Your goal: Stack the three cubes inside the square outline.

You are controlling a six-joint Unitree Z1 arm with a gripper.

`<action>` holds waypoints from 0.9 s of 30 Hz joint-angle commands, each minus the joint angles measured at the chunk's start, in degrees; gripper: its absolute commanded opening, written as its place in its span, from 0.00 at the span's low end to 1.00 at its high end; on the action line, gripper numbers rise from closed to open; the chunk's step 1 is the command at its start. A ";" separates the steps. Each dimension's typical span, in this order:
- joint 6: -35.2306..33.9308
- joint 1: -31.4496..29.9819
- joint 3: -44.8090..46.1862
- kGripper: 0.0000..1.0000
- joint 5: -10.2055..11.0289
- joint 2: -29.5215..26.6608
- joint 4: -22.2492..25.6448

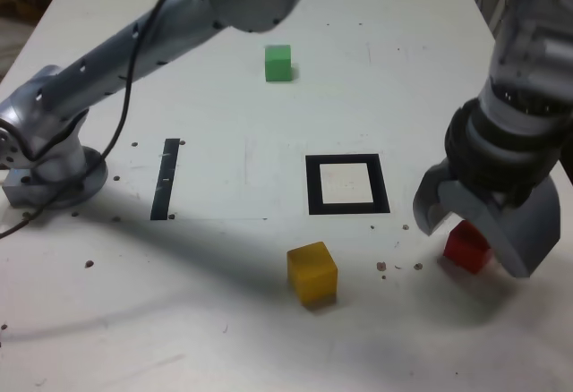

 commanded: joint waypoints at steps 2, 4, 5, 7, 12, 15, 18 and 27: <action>0.09 0.32 -0.37 0.89 -0.29 0.75 0.73; 0.09 0.56 -0.24 0.86 -0.34 1.11 0.73; 0.09 0.70 -0.17 0.84 -0.34 1.28 0.75; 0.09 0.92 -0.12 0.78 -0.34 1.59 0.75; 0.00 1.17 -0.79 0.54 -0.47 2.07 0.49; -0.24 1.20 -1.41 0.41 -1.21 2.62 0.27; -0.48 1.21 -1.80 0.37 -2.32 3.33 0.29; -0.64 1.22 -2.27 0.25 -2.55 3.86 0.33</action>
